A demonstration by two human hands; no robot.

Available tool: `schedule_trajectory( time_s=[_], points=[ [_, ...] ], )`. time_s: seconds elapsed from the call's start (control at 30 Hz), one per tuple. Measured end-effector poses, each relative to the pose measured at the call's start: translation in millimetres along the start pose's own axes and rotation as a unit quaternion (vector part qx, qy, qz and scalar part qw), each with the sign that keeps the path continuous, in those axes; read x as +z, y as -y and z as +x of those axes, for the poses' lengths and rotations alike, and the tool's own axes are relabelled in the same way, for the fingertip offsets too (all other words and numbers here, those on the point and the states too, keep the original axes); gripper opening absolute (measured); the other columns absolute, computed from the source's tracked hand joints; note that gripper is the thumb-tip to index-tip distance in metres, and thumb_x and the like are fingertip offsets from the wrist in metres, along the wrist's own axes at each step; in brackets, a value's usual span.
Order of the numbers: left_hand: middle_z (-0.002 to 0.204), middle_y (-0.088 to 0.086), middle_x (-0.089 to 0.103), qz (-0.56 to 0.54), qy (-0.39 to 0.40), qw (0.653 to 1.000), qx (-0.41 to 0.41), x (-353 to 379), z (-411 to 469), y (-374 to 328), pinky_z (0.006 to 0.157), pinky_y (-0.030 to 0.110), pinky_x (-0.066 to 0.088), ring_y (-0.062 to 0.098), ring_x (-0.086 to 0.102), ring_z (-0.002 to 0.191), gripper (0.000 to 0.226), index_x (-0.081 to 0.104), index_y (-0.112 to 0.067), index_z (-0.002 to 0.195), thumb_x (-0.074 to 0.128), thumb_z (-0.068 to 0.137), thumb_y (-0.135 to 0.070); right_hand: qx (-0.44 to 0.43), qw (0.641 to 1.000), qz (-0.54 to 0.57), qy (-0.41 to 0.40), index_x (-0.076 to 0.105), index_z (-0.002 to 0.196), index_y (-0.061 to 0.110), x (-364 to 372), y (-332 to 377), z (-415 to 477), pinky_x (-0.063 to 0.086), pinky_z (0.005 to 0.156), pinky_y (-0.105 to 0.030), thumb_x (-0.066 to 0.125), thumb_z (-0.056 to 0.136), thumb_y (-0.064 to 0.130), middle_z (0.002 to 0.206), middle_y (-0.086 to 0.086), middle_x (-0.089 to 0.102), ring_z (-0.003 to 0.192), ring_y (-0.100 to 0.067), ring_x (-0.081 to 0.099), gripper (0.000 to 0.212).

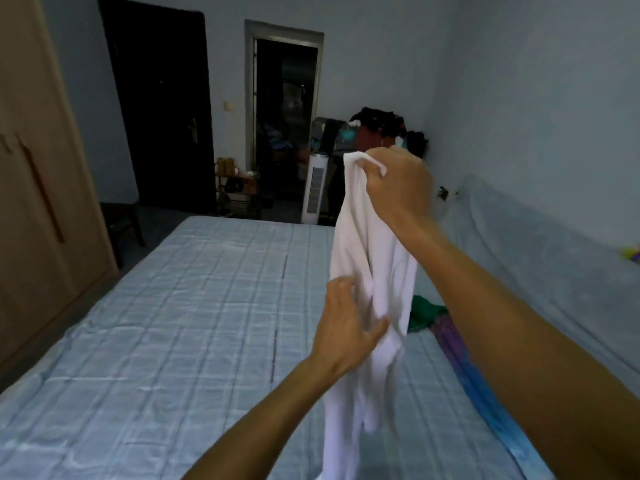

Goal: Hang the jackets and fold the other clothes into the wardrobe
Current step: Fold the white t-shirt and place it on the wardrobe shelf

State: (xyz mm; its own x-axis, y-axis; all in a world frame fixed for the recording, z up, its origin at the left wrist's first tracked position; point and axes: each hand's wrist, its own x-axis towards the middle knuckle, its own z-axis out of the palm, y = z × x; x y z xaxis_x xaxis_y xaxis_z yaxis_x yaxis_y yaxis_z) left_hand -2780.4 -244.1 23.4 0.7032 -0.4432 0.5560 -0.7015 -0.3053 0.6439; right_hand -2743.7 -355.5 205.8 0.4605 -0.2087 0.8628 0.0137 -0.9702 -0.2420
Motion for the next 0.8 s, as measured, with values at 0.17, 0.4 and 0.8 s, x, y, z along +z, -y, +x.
schedule_trajectory(
  time_s=[0.17, 0.4, 0.8],
  points=[
    [0.148, -0.001, 0.023, -0.144, -0.027, 0.986, -0.083, -3.2, -4.3, -9.5, 0.1, 0.02, 0.029, 0.008, 0.034, 0.125, 0.06, 0.018, -0.018, 0.145, 0.041, 0.096, -0.046, -0.007, 0.999, -0.025, -0.035, 0.074, 0.088, 0.023, -30.0, 25.9, -10.2, 0.024, 0.05, -0.019, 0.06, 0.089, 0.031, 0.079, 0.002, 0.066, 0.064, -0.007, 0.049, 0.016],
    [0.118, 0.004, 0.052, -0.054, -0.01, 0.997, -0.046, -31.8, -17.4, 25.9, 0.087, 0.024, 0.041, 0.022, 0.054, 0.104, 0.024, 0.058, -0.007, 0.112, 0.049, 0.096, -0.022, -0.001, 0.997, -0.016, -0.08, 0.074, 0.09, 0.018, -61.7, 31.0, -19.3, 0.028, 0.054, -0.013, 0.062, 0.088, 0.029, 0.081, -0.001, 0.069, 0.068, -0.009, 0.054, 0.016],
    [0.062, 0.002, 0.05, 0.013, -0.241, 0.97, 0.017, -221.6, 28.2, 53.1, 0.06, 0.03, 0.032, 0.007, 0.042, 0.06, 0.012, 0.062, -0.013, 0.088, 0.05, 0.093, -0.013, -0.005, 0.991, -0.042, -0.126, 0.074, 0.092, 0.02, -94.7, -2.3, -56.2, 0.04, 0.065, -0.03, 0.057, 0.089, 0.045, 0.08, -0.005, 0.068, 0.071, -0.022, 0.06, 0.03]
  ],
)
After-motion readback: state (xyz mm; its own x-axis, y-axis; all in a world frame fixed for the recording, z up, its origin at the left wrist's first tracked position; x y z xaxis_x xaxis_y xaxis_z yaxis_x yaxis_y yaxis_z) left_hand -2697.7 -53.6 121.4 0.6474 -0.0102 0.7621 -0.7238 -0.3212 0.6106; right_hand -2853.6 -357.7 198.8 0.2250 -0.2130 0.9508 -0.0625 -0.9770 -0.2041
